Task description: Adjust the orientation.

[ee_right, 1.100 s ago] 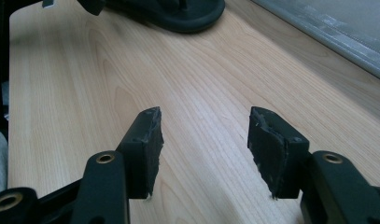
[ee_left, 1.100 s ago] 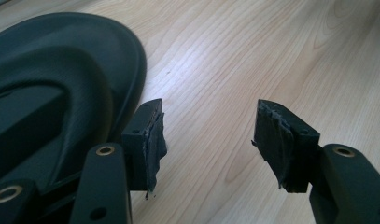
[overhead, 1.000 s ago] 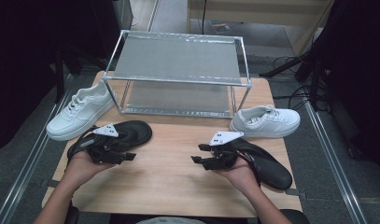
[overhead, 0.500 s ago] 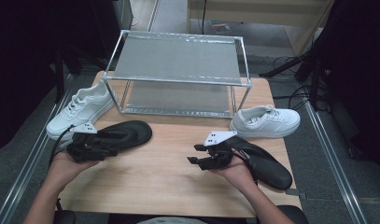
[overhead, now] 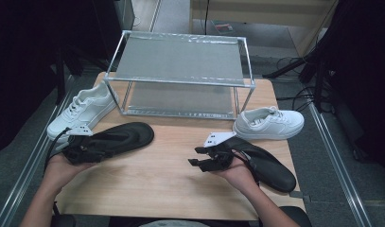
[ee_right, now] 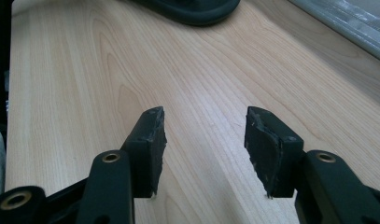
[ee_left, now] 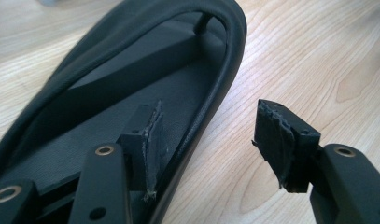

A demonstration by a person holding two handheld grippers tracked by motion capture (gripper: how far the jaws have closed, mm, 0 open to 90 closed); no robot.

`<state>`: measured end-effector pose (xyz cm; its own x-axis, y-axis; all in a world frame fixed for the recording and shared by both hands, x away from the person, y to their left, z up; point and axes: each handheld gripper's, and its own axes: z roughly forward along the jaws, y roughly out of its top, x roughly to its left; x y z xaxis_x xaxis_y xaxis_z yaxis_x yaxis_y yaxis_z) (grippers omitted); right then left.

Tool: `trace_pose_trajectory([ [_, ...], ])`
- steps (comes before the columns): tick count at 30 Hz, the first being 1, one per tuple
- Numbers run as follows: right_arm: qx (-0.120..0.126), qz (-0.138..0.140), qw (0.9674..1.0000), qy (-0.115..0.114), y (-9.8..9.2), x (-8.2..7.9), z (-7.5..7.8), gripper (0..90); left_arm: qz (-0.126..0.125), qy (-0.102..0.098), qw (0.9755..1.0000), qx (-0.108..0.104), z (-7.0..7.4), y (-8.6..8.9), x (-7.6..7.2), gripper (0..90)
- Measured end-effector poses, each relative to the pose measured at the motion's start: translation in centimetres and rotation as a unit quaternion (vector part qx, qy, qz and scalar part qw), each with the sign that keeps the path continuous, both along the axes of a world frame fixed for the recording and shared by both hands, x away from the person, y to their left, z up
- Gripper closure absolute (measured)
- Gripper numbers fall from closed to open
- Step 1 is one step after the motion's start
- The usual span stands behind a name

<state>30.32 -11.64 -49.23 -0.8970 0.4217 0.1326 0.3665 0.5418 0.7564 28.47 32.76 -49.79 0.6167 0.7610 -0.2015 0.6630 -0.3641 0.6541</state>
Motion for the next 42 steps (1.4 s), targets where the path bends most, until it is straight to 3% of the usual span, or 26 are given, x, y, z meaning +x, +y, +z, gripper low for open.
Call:
trace_pose_trajectory([
  [10,-0.002,0.004,1.0,0.005,0.0,0.0,0.0,50.0,-0.013,0.013,0.9997,0.017,-1.2,-0.5,1.1,46.9],
  [22,-0.005,0.005,1.0,0.005,0.2,0.1,-0.1,49.3,-0.03,0.002,0.9993,0.023,-1.3,-0.6,1.4,60.3],
  [27,-0.007,0.005,1.0,0.003,0.2,0.2,-0.1,48.7,-0.054,0.0,0.998,0.034,-1.1,-0.9,1.4,70.0],
  [31,-0.007,0.004,1.0,0.004,0.1,0.2,-0.1,48.2,-0.086,-0.001,0.9952,0.046,-0.9,-1.7,1.2,76.6],
  [36,-0.009,0.006,0.9999,0.0,0.2,0.2,-0.1,47.9,-0.094,-0.005,0.9943,0.049,-0.5,-2.2,1.1,79.9],
  [42,-0.01,0.006,0.9999,0.003,0.2,0.4,-0.2,47.4,-0.09,-0.012,0.9951,0.041,0.5,-2.5,0.9,82.2],
])
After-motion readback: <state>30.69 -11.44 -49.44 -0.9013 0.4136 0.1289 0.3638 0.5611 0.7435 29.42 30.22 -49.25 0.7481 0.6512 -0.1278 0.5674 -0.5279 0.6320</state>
